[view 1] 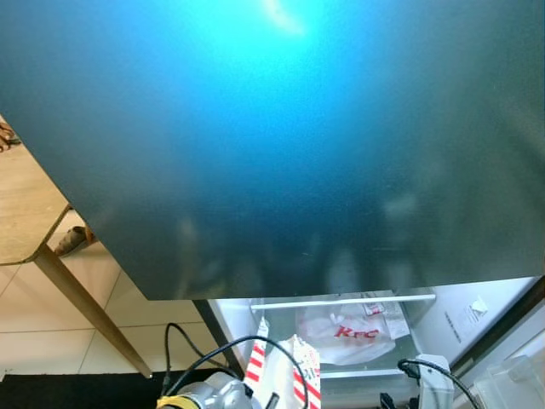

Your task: Restocking fridge

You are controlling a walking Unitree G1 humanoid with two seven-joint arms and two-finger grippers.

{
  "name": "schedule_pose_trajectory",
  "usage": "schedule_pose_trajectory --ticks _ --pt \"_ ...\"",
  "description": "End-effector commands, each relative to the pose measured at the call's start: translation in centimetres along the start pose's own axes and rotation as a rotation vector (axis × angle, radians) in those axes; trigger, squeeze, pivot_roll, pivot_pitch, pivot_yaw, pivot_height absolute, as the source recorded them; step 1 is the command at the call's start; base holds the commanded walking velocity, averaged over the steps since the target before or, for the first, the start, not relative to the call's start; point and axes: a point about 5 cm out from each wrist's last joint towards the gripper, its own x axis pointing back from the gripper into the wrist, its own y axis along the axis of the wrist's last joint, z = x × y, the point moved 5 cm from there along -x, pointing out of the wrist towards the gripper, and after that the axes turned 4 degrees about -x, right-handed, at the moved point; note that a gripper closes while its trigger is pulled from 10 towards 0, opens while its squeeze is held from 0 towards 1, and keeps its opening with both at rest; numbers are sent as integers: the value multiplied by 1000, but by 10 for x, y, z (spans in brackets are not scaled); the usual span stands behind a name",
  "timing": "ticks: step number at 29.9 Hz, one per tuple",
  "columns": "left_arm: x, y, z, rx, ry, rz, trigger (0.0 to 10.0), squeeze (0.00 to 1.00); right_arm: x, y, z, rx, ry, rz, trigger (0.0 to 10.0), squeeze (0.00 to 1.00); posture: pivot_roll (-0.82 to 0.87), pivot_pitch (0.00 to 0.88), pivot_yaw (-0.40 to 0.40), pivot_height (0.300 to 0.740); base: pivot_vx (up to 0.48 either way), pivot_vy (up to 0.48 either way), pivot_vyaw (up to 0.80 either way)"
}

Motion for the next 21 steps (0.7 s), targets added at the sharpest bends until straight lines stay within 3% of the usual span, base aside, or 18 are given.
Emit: schedule_pose_trajectory --ticks 1,14,19,21 --pt "-1 -11 -19 -9 -44 32 10000 0 0 -7 2 -19 -1 18 10000 0 -2 60 79 740 0 0 0" --pt "-8 -7 -24 -152 -65 56 10000 0 0 -7 1 -31 -13 19 10000 0 -8 57 85 740 0 0 0" --pt "-8 -12 -22 -219 -104 122 10000 0 1 -8 -1 -33 -20 20 10000 0 -13 55 85 740 0 0 0" --pt "-4 -17 -14 -262 -129 175 10000 0 1 -8 -1 -39 -25 19 10000 0 -16 53 86 740 0 0 0"
